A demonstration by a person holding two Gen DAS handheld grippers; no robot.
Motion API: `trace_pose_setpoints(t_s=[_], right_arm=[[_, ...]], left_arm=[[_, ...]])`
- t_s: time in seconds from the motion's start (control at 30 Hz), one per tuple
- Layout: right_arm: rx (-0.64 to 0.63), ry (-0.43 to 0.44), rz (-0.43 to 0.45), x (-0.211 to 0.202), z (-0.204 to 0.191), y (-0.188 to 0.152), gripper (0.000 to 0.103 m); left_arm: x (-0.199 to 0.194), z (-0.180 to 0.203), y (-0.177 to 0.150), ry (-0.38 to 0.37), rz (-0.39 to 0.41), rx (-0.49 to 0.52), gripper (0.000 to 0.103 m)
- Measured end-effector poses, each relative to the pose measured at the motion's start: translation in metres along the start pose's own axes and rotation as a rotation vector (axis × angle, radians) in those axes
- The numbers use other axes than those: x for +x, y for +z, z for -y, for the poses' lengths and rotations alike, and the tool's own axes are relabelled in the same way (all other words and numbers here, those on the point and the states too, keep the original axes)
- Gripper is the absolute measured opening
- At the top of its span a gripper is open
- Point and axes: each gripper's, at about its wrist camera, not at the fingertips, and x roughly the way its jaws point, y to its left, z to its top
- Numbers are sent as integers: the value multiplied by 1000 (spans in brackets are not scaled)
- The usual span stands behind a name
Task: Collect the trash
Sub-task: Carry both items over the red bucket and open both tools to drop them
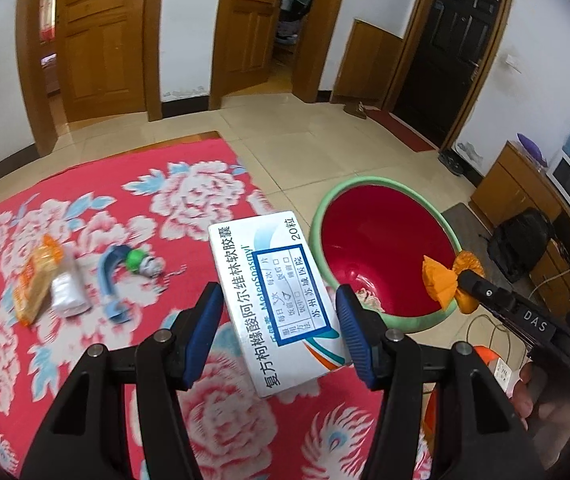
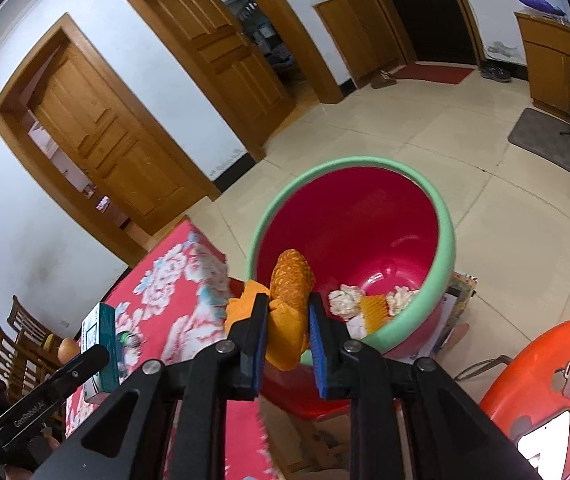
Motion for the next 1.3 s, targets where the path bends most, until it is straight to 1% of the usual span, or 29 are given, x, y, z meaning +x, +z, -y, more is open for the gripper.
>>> trace_pose_setpoints(t_s=[0.17,0.27,0.33,0.57,0.63,0.73,1.0,1.1,1.17,1.2,1.3], right_arm=[[39,-24,-4,7,20,5,25],[56,-30,-16,11,28,8,33],[62,-28,-18,13,31,9,40],[67,-34,8,1,36,10,42],[73,-38,22,-4,38,9,47],[80,-50,36,-11,40,8,52],[140,-60,67,-24,57,8,53],[145,-66,68,-25,60,7,53],[146,-70,67,-25,61,7,53],[147,-72,67,-25,62,8,53],[152,-75,67,-25,64,9,54]], left_arm=[[19,15,6,-15,-17,30,59],[30,25,11,-24,-25,44,59],[38,32,14,-28,-31,58,59],[61,57,22,-47,-41,110,59],[71,64,23,-57,-55,118,59],[83,70,25,-74,-72,118,59],[105,88,30,-97,-85,153,59],[109,93,32,-92,-79,161,60],[111,94,33,-85,-82,157,62],[112,93,33,-81,-83,150,65],[113,90,34,-69,-84,133,66]])
